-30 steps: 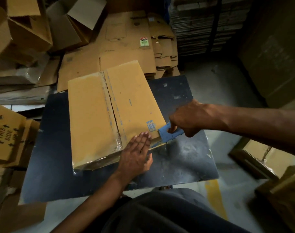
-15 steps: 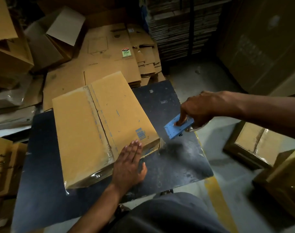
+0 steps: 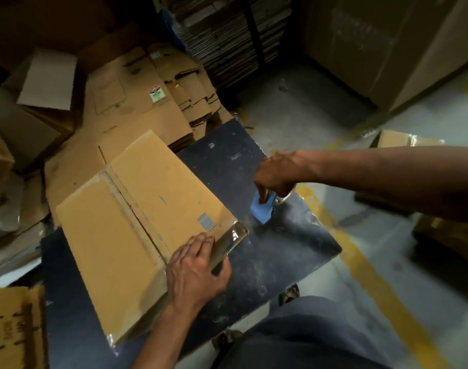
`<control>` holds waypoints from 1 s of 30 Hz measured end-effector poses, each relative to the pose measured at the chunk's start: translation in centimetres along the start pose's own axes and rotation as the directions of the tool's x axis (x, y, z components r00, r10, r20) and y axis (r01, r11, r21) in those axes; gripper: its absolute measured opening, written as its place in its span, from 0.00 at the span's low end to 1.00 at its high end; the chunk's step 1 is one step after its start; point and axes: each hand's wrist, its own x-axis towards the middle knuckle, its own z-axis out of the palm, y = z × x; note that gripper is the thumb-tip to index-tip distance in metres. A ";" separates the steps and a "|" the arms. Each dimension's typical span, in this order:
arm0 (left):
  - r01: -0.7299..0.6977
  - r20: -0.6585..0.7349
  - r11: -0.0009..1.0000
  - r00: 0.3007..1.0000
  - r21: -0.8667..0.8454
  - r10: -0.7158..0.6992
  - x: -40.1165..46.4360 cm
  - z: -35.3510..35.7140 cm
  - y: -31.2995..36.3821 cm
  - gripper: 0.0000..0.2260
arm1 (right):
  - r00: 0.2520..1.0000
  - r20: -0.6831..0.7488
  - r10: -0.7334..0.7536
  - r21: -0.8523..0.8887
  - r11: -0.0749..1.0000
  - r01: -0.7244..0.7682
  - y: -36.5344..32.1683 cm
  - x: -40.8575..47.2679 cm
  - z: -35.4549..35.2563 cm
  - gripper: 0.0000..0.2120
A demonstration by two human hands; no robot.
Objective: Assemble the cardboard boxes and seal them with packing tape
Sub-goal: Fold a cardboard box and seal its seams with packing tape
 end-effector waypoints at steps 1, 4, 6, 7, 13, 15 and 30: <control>-0.054 0.002 0.999 0.999 -0.001 0.054 1.1 -0.5 0.0 0.28 | 1.000 -0.024 -0.011 0.041 0.999 0.012 -0.2 0.4 0.4 0.20; -0.215 0.105 0.976 0.971 0.012 0.213 5.4 -1.3 -0.5 0.31 | 0.998 -0.066 -0.004 0.151 0.988 0.014 -1.0 1.7 0.7 0.18; -0.322 0.216 0.946 0.927 0.037 0.307 8.2 -1.0 -0.3 0.33 | 0.996 -0.062 0.061 0.221 0.974 -0.046 -1.2 2.5 1.2 0.18; -0.370 0.267 0.928 0.900 0.046 0.345 9.3 -0.8 -0.1 0.34 | 0.995 -0.055 0.086 0.243 0.967 -0.070 -1.2 2.9 1.3 0.19; -0.521 0.442 0.851 0.781 0.070 0.441 12.7 -0.1 -0.3 0.40 | 0.982 -0.077 0.174 0.290 0.946 -0.145 -0.7 4.3 3.2 0.21; -0.550 0.480 0.832 0.751 0.073 0.454 13.5 -0.3 0.1 0.41 | 0.974 -0.062 0.219 0.243 0.950 -0.198 -0.9 4.7 4.3 0.20; -0.692 0.755 0.722 0.481 0.015 0.445 18.1 -0.8 2.7 0.54 | 0.988 0.063 0.138 0.635 0.759 -0.146 4.8 5.5 10.3 0.24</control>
